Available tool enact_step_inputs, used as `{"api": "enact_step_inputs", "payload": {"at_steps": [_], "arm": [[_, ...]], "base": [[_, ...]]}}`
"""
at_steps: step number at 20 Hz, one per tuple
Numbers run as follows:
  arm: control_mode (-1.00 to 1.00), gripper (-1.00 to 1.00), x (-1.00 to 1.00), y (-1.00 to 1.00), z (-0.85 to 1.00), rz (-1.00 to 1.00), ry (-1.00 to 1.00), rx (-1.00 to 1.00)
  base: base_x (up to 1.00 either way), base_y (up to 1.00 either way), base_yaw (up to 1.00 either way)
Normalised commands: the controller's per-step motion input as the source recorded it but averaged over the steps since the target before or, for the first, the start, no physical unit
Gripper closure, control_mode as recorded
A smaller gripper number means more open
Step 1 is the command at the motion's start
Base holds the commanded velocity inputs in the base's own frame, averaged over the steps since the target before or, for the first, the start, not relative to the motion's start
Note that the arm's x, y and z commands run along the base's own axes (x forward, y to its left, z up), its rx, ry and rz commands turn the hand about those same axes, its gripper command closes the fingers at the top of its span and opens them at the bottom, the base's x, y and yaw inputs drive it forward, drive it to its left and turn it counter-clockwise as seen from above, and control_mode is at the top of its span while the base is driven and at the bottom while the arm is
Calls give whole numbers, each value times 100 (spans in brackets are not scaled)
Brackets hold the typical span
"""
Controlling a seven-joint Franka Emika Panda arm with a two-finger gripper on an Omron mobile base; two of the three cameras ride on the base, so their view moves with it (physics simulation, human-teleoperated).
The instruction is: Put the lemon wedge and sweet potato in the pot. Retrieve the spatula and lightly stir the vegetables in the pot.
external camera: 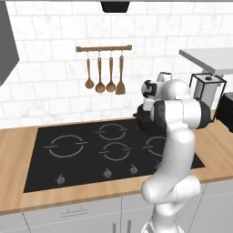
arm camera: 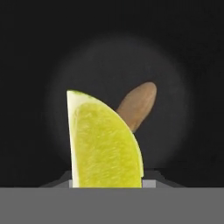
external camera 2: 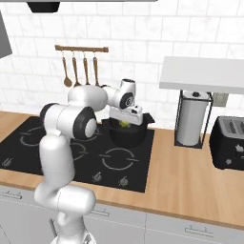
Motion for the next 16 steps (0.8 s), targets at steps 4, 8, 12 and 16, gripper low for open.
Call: {"api": "enact_step_inputs", "payload": {"at_steps": [4, 8, 12, 16], "arm": [[-100, 100, 29, -3, -24, 0, 0, 7], [-100, 100, 13, 0, -16, 0, 1, 0], [-100, -100, 5, 2, -21, 0, 2, 0], [-100, -100, 1, 0, -5, 0, 0, 0]], "base": [[0, 0, 0], [0, 0, 0], [0, 0, 0], [0, 0, 0]]}}
